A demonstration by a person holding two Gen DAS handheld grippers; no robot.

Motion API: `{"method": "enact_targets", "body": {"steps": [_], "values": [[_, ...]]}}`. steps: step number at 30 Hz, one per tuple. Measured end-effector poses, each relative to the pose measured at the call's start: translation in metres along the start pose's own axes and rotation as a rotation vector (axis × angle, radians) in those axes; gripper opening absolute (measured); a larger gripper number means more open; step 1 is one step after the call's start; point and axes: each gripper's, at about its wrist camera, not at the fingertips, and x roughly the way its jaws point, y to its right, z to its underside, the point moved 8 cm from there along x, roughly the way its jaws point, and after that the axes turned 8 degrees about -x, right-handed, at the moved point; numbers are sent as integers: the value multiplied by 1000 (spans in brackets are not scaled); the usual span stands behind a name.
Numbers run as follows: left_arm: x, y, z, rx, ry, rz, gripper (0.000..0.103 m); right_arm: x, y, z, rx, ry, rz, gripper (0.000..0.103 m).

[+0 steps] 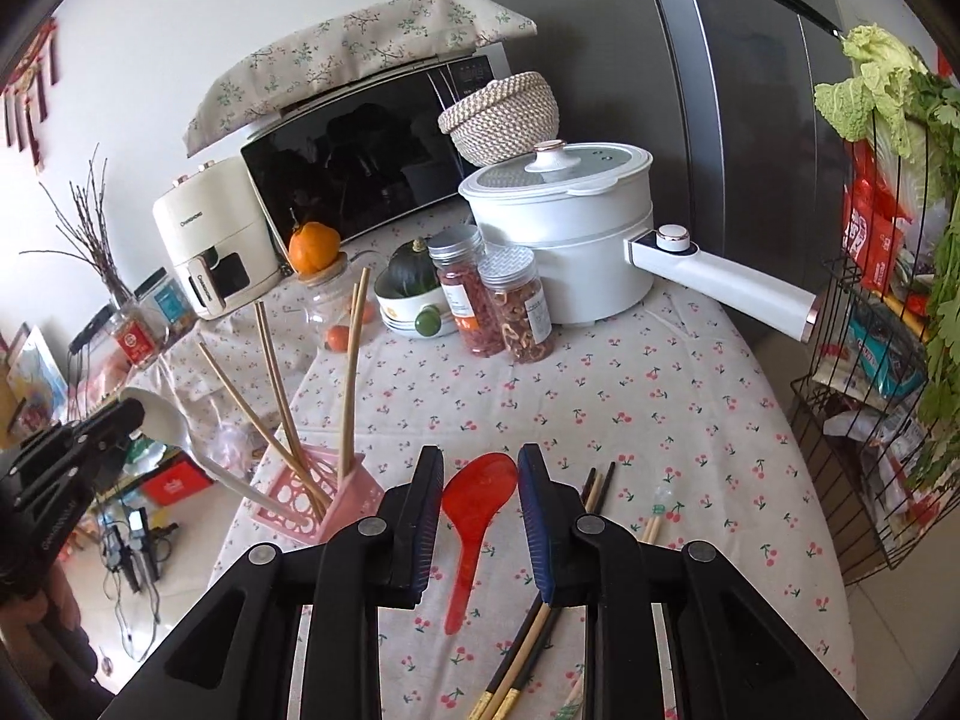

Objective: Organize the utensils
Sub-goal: 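Carry both spoons to the pink basket while the left tool drops the white spoon in, then lower the red spoon into the pink basket and open the right tool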

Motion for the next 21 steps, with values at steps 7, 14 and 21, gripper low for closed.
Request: {"method": "enact_targets", "body": {"steps": [7,14,21], "values": [[25,19,6,34,-29,45,4,-2,-4,-4,-9,17,-7,26],[30,21,7,-28,-53,99,64,-9,-14,-10,-30,43,-20,26],[20,-1,23,-161,-145,138,87,-29,-32,-25,-49,104,-51,26]]}}
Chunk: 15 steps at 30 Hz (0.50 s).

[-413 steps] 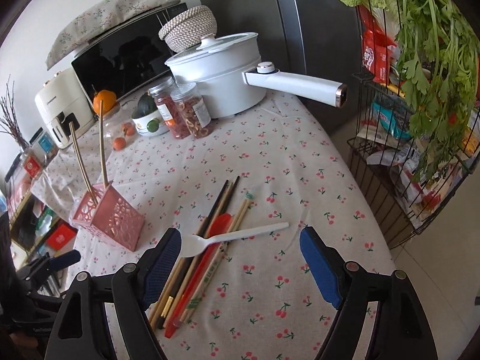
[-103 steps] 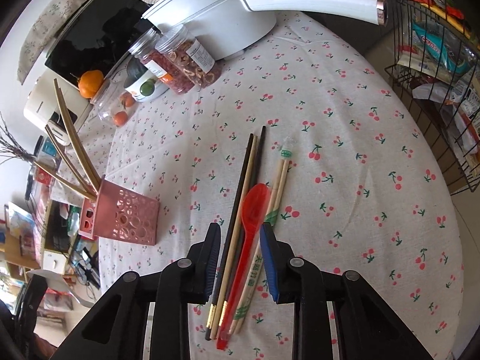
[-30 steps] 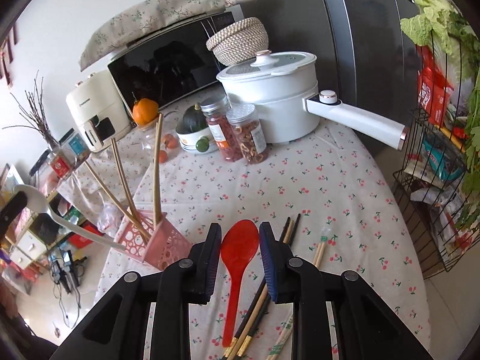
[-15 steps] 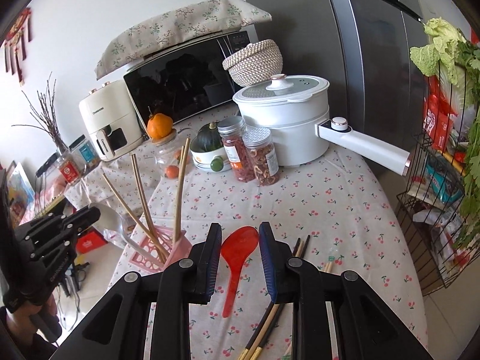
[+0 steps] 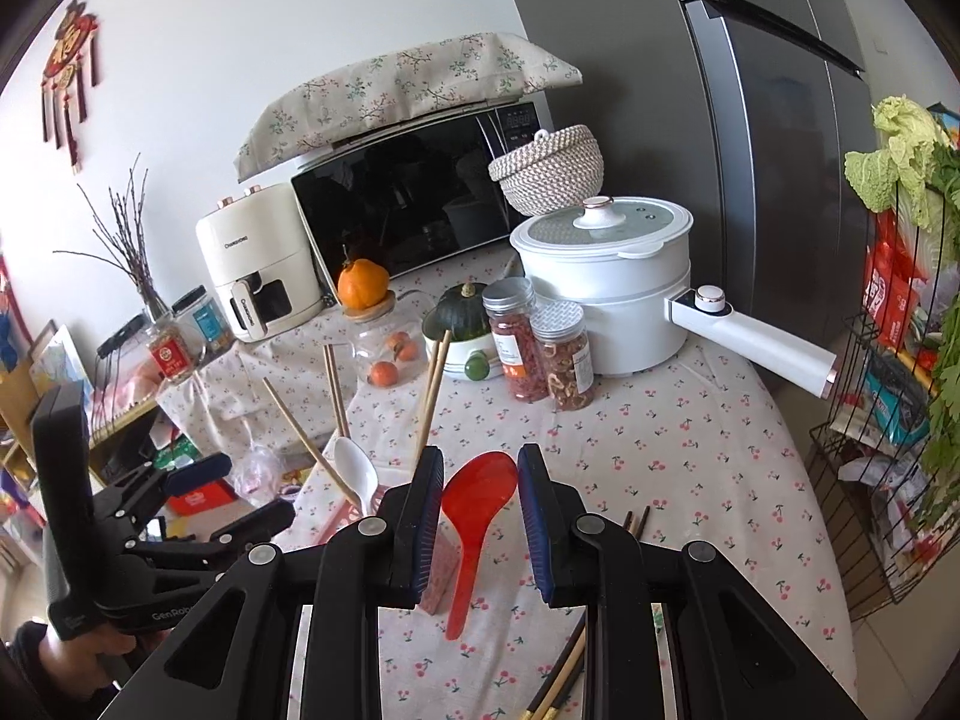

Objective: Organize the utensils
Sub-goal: 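Lower the red spoon into the pink basket and open the right tool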

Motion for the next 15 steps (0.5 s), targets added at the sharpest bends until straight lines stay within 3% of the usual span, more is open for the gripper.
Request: {"method": "enact_targets", "body": {"steps": [6,15], "values": [[0,-21,32,-103,-117,20,96,-15,-15,-20,-4,72,-18,26],[8,-34,66,-144,-241,19,96,-17,-34,-46,1,175,-36,26]]}}
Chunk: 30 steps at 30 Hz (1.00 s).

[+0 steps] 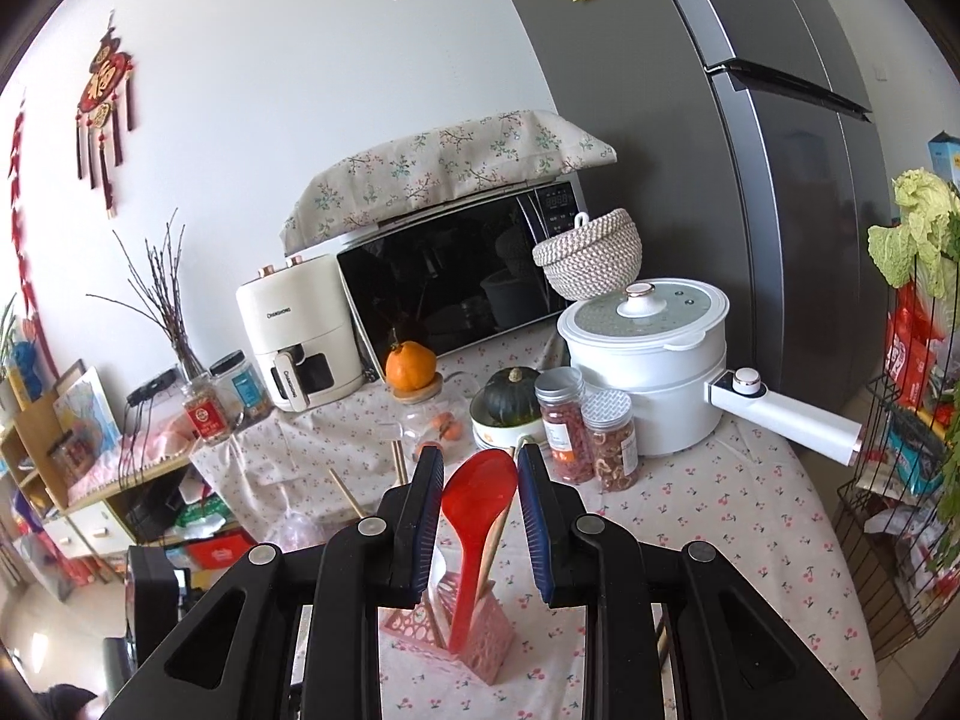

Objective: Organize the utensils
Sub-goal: 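Lower the red spoon into the pink basket and open the right tool, then move both tools down to the remaining chopsticks on the cloth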

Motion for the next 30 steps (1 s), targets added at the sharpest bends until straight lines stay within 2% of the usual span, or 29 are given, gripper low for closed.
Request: {"method": "enact_targets", "body": {"steps": [5,10,14,15,16,18,20,22,25,30], "values": [[2,-1,1,-11,-16,10,96,21,-11,3,-26,-7,2,26],[3,0,-1,-10,-17,14,96,44,-20,17,-72,-70,11,26],[3,1,-1,-8,-17,10,96,53,-22,28,-67,-109,-22,28],[3,1,-1,-9,-15,8,96,54,-22,29,-59,-116,-35,34],[3,2,-1,-10,-13,7,96,53,-21,29,-49,-117,-37,45],[2,2,-2,-17,-8,6,96,49,-18,27,-35,-103,-33,55],[2,4,-2,-20,-2,9,96,42,-14,25,-26,-97,-31,60],[1,6,-3,-21,0,13,97,36,-8,24,-22,-98,-19,70],[2,10,-2,-28,-1,19,98,27,3,26,-20,-112,6,79],[3,21,0,-30,-4,29,98,15,26,38,-11,-163,60,87]]}}
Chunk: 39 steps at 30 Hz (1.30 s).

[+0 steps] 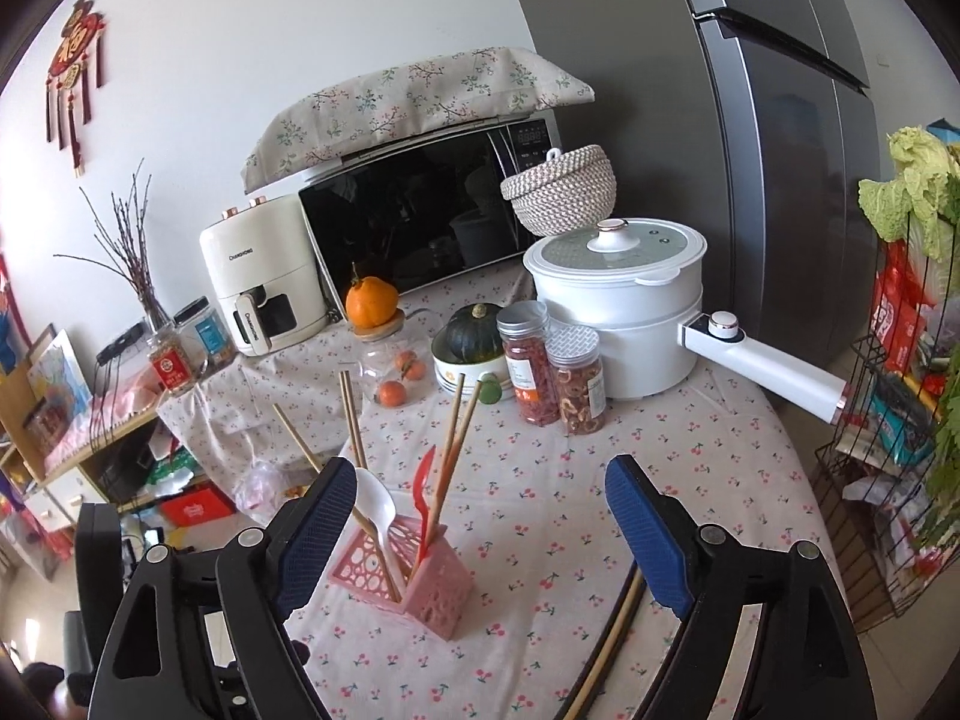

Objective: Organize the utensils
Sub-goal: 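Move both tools down to the remaining chopsticks on the cloth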

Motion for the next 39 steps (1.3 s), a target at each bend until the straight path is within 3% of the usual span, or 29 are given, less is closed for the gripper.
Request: {"method": "enact_targets", "body": {"steps": [19,29,33,35,39], "values": [[20,63,24,118,-34,-7,99,-8,96,90,61,-336,204,92],[64,116,42,177,-110,-51,99,-3,147,118,141,-451,279,92],[89,135,45,128,-134,-11,99,-1,164,126,190,-475,289,92],[101,144,43,105,-132,-6,94,-1,170,129,206,-484,289,92],[125,157,29,70,-124,0,61,0,180,133,221,-497,296,92]]}}
